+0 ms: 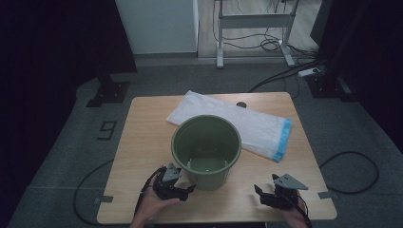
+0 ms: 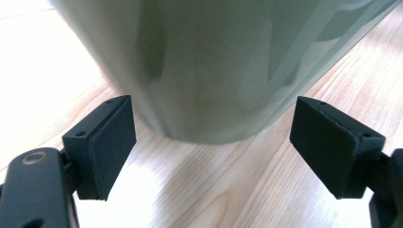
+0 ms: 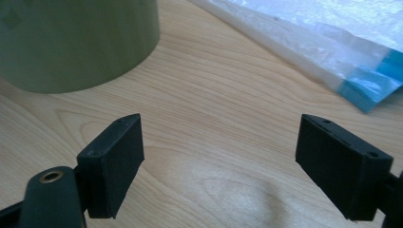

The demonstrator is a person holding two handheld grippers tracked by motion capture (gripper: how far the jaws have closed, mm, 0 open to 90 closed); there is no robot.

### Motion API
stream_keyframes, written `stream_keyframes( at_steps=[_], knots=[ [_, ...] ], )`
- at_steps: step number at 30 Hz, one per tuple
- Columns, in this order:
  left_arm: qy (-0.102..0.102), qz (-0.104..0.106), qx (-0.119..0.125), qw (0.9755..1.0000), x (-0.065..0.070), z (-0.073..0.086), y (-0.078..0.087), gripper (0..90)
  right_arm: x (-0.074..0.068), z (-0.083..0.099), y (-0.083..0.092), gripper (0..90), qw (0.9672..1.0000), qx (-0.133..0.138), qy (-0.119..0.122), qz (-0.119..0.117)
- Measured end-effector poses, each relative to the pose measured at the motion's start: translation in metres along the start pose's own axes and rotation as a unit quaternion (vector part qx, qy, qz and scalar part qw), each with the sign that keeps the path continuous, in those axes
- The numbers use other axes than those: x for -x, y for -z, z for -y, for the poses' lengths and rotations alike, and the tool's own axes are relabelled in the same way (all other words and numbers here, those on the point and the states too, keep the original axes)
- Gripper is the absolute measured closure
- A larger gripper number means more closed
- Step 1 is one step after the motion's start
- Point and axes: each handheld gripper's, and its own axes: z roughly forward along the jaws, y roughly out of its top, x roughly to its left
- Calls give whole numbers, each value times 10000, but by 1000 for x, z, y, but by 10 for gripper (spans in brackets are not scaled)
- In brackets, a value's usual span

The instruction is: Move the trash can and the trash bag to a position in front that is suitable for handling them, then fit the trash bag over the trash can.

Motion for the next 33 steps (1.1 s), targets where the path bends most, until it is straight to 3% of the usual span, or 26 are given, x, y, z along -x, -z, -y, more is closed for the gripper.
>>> stream_keyframes(
  at_steps=[8, 12, 18, 20, 24, 28, 33],
  knots=[
    [271, -344, 55, 9990, -13, 19, 26, 151, 2, -2, 0, 164, 9993, -41, 20, 366],
    [304, -618, -88, 9976, -18, 38, 29, 154, 5, -4, -4, 185, 9974, -166, 176, 679],
    [538, -698, -80, 9961, -26, 46, 34, 154, 15, -11, -15, 221, 9972, -235, 234, 671],
    [577, -828, -155, 9948, -29, 53, 38, 154, 21, -20, -26, 223, 9965, -307, 156, 764],
    [762, -851, -101, 9934, -36, 60, 43, 155, 24, -33, -41, 223, 9961, -346, 177, 787],
    [819, -837, -139, 9930, -39, 62, 40, 160, 27, -43, -54, 232, 9950, -401, 237, 880],
    [759, -741, -273, 9940, -40, 64, 34, 166, 36, -55, -75, 270, 9901, -574, 328, 1239]
  ],
)
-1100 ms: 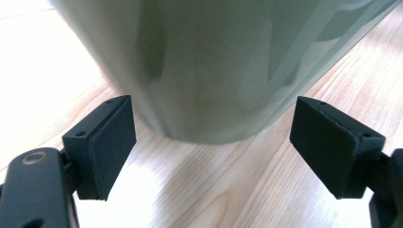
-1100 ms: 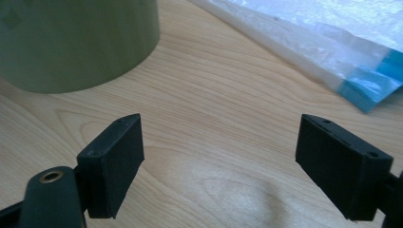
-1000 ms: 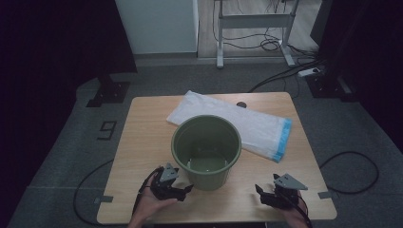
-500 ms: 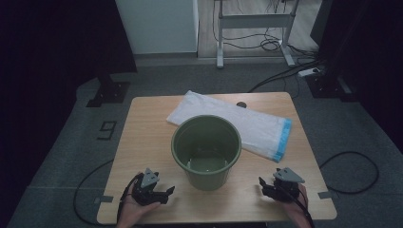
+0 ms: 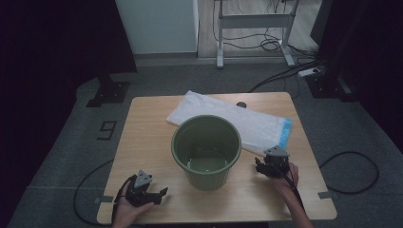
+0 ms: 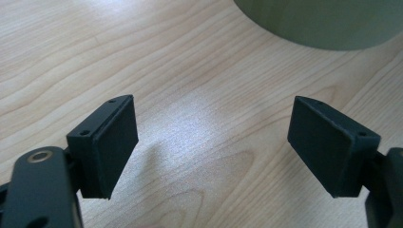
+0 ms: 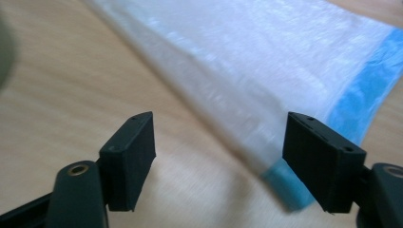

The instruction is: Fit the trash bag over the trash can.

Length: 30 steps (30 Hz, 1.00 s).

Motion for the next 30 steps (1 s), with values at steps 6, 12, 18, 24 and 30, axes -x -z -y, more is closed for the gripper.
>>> stream_keyframes(
  at_steps=[6, 12, 18, 24, 30],
  knots=[
    [21, 59, 7, 10000, -2, -1, -1, 168, 7, -11, -18, 260, 9998, -163, 35, -64],
    [82, 99, 43, 9999, -4, 0, 0, 170, 16, -12, -33, 272, 9986, -362, -155, -360],
    [105, 111, 37, 9999, -5, 1, 0, 172, 24, -10, -39, 441, 9965, -407, -496, -538],
    [77, 123, -9, 9999, -4, 2, -2, 177, 29, -11, -38, 733, 9965, -407, -509, -525],
    [59, 120, -17, 9999, -4, 2, -1, 181, 28, -5, -25, 886, 9973, -519, -308, -409]
  ],
)
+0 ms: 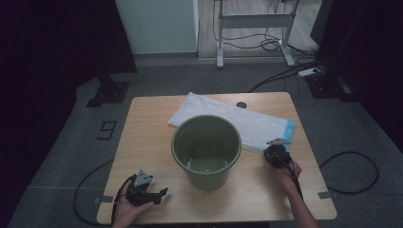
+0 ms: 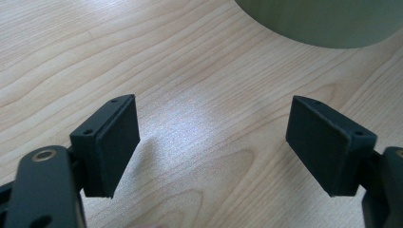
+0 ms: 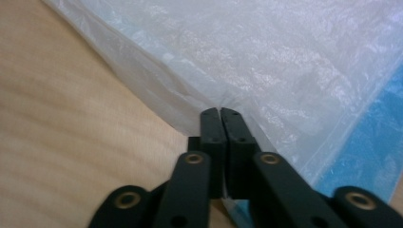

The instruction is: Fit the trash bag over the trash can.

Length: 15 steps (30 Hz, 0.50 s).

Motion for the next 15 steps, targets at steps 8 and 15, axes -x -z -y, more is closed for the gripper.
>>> stream_keyframes(
  at_steps=[8, 15],
  knots=[
    [-3, -24, 7, 10000, 1, 1, 1, 181, 10, 52, 45, 888, 9995, 178, -262, -38],
    [74, -23, 103, 9999, 2, 0, 4, 181, 26, 99, 93, 888, 9988, 306, -391, -26]
  ],
)
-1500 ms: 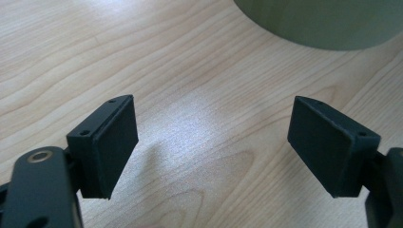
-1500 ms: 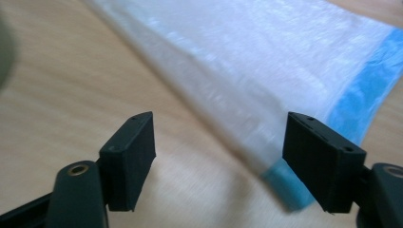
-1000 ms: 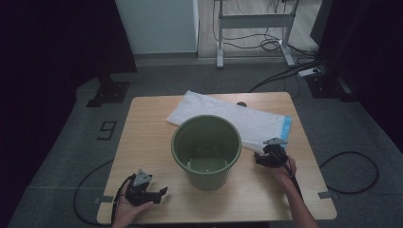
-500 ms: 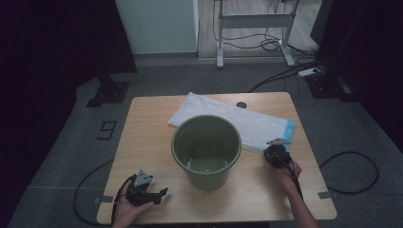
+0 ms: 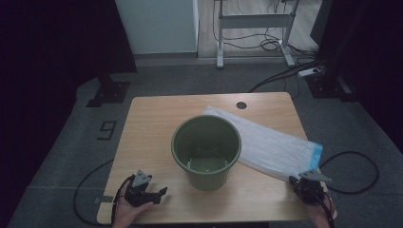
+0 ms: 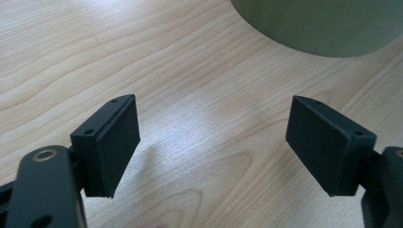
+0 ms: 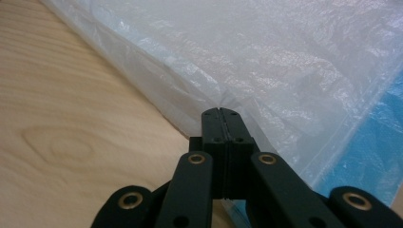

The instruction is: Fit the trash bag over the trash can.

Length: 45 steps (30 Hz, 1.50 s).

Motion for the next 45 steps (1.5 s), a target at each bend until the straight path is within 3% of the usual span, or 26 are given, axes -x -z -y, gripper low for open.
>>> stream_keyframes(
  at_steps=[5, 7, 8, 9, 10, 11, 12, 19, 20, 24, 26, 28, 29, 34, 38, 45],
  knots=[
    [-51, -28, -58, 10000, 1, 0, -1, 180, 7, 7, 6, 885, 9999, 7, -132, -62],
    [-51, -45, -68, 10000, 1, 1, -2, 179, 9, 9, 8, 837, 9998, 36, -190, -80],
    [-45, -36, -69, 10000, 1, 2, -2, 179, 10, 10, 11, 717, 9996, 91, -190, -163],
    [-45, -36, -69, 10000, 1, 2, -2, 178, 10, 10, 11, 717, 9996, 91, -190, -163],
    [-48, -30, -72, 10000, 0, 2, -2, 178, 8, 11, 16, 631, 9992, 203, -266, -208],
    [-48, -30, -72, 10000, 0, 2, -2, 178, 8, 11, 16, 631, 9992, 203, -266, -208],
    [-57, -26, -77, 10000, 1, 1, -3, 179, 2, 10, 21, 545, 9988, 366, -255, -208],
    [-88, -33, -99, 9999, 3, 1, -5, 178, -27, -8, 23, 409, 9958, 826, -76, -394],
    [-95, -36, -107, 9999, 2, 1, -5, 178, -36, -18, 16, 359, 9954, 881, 49, -380],
    [-83, -35, -90, 9999, 2, 1, -4, 178, -46, -33, 1, 327, 9949, 924, 180, -350],
    [-76, -35, -75, 9999, 0, 2, -3, 178, -52, -43, -10, 312, 9948, 876, 189, -478],
    [-51, -46, -72, 10000, -2, 3, -3, 179, -63, -56, -30, 296, 9952, 681, 353, -611],
    [-51, -46, -72, 10000, -2, 3, -3, 178, -63, -56, -30, 296, 9952, 681, 353, -611],
    [-59, -26, -78, 9999, -3, 3, -3, 178, -84, -74, -65, 289, 9949, 382, 573, -735],
    [-56, -8, -67, 10000, -4, 4, -3, 179, -93, -81, -85, 312, 9951, 240, 583, -764],
    [-55, 68, -57, 9999, -5, 5, -4, 179, -105, -85, -101, 323, 9940, 195, 626, -871]
  ],
)
